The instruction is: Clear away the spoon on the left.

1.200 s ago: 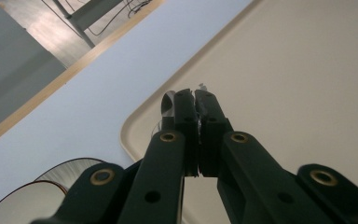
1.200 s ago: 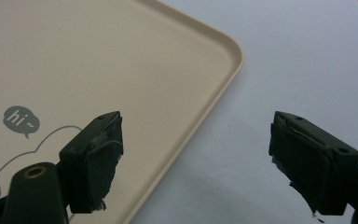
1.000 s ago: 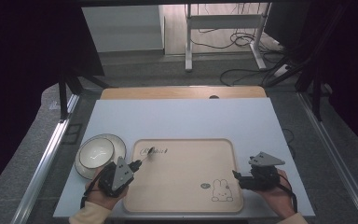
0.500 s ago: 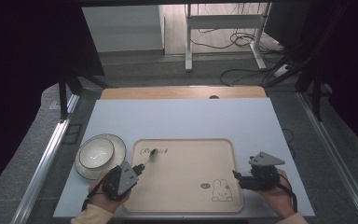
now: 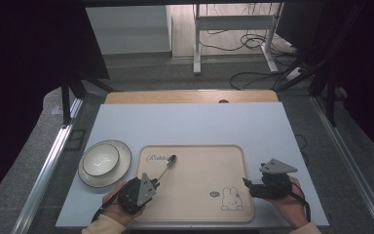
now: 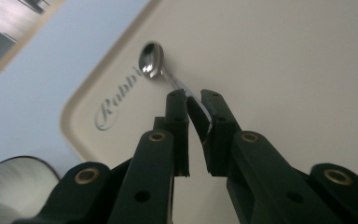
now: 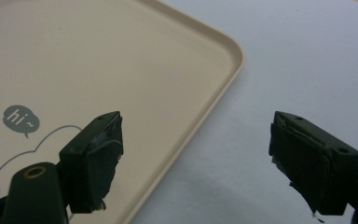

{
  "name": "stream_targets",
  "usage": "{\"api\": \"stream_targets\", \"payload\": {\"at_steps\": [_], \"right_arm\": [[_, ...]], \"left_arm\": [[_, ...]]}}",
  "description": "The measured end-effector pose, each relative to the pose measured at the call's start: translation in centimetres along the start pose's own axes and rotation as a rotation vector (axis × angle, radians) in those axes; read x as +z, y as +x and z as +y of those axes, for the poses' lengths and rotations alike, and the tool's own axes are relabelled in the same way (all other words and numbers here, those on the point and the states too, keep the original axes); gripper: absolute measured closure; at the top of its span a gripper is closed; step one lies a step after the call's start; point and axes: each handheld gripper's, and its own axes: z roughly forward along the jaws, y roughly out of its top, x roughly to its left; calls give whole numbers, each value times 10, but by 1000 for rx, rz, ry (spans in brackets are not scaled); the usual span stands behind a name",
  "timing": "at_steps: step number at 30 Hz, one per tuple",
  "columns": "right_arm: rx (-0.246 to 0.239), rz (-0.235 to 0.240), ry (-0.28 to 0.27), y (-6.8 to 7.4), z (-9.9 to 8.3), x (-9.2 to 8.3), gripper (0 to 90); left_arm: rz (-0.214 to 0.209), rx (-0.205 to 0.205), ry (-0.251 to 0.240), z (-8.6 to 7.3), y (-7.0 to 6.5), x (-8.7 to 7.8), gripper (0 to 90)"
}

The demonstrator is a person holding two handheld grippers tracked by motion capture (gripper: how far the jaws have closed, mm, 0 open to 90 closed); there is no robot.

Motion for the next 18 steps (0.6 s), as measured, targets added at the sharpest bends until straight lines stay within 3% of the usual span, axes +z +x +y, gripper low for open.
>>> {"api": "stream_targets", "payload": {"at_steps": [1,3,7,10,12,15,18], "right_arm": [[0,0,0,0,0,0,178],[-1,1,1,0,0,0,178],[0,1,2,0,0,0,178],[-3,2,6,1,0,0,178],[-4,4,5,0,0,1,178],[1,-4,-3,0,0,-1,179],[6,-7,-14,-1,0,-2,181]], "left_arm": [[0,0,0,0,0,0,821],[-40,-15,21,-2,1,4,808],[-111,-72,61,-6,5,11,776],[-164,-105,82,-10,7,16,701],[-171,-117,82,-10,8,15,543],[-165,-173,77,-8,13,13,276],[-158,-191,68,-9,15,11,209]]}}
